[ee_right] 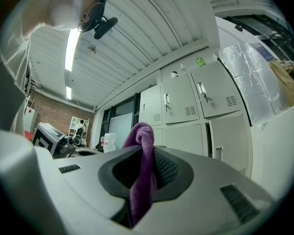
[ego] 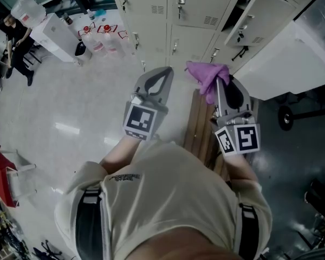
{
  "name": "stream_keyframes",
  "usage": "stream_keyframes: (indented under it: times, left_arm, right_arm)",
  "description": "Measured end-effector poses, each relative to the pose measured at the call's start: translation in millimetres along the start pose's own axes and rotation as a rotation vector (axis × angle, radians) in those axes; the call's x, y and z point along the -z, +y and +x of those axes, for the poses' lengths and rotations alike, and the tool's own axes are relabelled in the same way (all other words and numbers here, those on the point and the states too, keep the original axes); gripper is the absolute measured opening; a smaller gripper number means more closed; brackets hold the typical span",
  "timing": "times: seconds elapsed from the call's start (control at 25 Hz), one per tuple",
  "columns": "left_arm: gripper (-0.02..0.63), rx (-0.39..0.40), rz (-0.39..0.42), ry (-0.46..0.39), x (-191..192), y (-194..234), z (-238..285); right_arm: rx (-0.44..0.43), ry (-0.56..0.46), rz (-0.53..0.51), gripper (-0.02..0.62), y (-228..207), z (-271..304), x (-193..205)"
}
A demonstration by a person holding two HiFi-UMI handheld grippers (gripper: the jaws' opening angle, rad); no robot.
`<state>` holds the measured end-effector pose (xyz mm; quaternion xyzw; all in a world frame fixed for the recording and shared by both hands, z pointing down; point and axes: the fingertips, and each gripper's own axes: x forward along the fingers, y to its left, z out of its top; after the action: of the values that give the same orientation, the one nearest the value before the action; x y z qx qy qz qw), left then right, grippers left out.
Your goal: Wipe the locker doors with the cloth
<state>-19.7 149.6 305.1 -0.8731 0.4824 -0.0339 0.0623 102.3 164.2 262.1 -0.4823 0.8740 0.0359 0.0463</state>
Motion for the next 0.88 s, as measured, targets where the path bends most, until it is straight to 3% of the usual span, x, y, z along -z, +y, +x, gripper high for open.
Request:
stream_keyframes:
  times: [0.44, 0.88]
  left_arm:
    - [0.0, -0.016, 0.009, -0.009, -3, 5, 23]
    - [0.0, 0.025, 0.009, -0.03, -5, 54, 97]
  right_arm:
    - [-0.028, -0.028, -0.025, 0.046, -20, 23, -3]
    - [-0.003, -0.033, -0.046, 0.046, -59, 98, -2]
